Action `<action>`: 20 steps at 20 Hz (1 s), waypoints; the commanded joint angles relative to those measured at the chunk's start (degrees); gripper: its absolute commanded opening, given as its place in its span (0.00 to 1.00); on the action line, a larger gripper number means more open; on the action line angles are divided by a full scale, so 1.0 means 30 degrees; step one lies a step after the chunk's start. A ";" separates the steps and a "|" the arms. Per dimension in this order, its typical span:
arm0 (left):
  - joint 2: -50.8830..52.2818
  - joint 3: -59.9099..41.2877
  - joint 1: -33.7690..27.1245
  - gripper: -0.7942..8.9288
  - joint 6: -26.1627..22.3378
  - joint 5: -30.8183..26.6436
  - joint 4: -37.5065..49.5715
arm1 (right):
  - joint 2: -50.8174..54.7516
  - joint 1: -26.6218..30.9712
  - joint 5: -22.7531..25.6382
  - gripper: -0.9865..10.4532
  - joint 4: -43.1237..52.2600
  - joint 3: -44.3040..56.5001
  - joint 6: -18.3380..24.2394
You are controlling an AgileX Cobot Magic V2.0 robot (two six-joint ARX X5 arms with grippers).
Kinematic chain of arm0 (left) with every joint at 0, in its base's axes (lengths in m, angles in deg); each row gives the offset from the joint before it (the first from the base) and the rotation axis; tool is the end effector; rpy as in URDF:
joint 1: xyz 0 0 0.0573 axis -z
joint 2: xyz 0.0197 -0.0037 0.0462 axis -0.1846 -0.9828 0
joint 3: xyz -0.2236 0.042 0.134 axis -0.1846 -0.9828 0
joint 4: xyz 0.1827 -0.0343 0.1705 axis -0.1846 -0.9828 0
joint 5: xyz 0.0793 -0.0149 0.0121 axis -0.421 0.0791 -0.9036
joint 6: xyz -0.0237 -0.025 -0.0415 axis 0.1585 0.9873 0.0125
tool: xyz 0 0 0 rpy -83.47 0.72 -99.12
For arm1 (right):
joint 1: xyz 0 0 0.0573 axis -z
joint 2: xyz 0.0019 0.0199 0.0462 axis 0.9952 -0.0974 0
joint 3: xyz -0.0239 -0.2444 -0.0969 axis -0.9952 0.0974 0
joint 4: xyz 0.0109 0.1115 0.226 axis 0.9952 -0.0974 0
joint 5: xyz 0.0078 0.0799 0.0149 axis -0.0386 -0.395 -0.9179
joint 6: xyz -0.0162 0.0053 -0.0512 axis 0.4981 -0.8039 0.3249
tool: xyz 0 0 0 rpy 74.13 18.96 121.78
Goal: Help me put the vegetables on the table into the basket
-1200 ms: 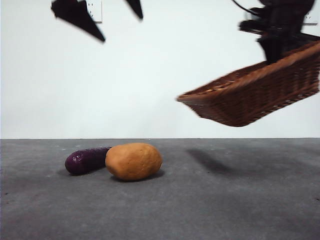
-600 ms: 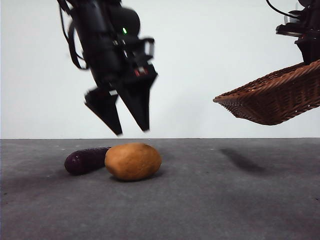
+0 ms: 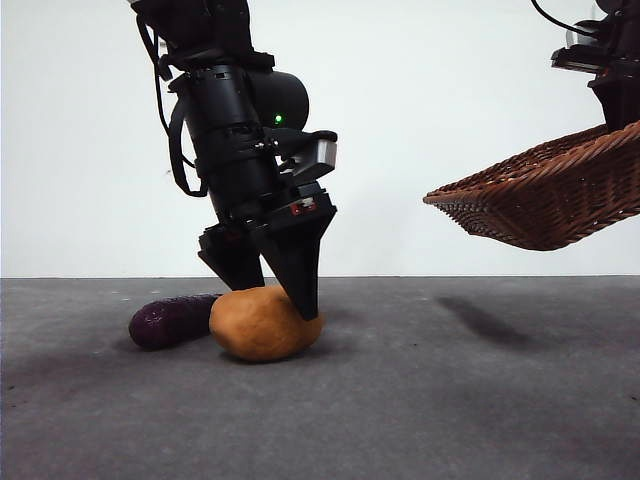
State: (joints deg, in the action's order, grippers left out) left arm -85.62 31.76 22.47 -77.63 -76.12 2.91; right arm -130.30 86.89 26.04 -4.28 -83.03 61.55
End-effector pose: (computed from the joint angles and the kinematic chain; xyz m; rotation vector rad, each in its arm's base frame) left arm 0.3370 -0.2270 0.1977 0.5208 1.2212 -0.8956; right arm 0.3719 -0.0115 0.3314 0.1105 1.3002 0.1124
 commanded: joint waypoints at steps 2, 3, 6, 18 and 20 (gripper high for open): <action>-0.0029 -0.0175 0.0372 0.07 -0.0124 0.0459 -0.0182 | 0.0168 -0.0066 -0.0219 0.08 -0.0393 -0.0029 0.0124; 0.0168 -0.0168 0.0372 0.07 0.0015 0.0780 -0.0189 | 0.0168 -0.0066 -0.0219 0.08 -0.0393 -0.0029 0.0124; 0.1639 -0.0168 0.0372 0.07 0.1253 0.1923 -0.0175 | 0.0168 -0.0102 -0.0219 0.08 -0.0415 -0.0029 0.0109; 0.7351 -0.0168 0.1253 0.08 0.4925 0.5428 0.2667 | 0.0168 -0.4262 -0.0714 0.08 -0.0007 -0.0029 -0.0918; 0.6863 -0.0168 0.1712 0.08 0.4925 0.5421 0.2681 | 0.0168 -0.5268 -0.0714 0.08 0.0153 -0.0029 -0.1275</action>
State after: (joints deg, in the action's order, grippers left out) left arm -64.25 31.72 27.25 -63.31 -60.16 10.86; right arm -130.30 71.29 24.53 -4.24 -83.03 59.06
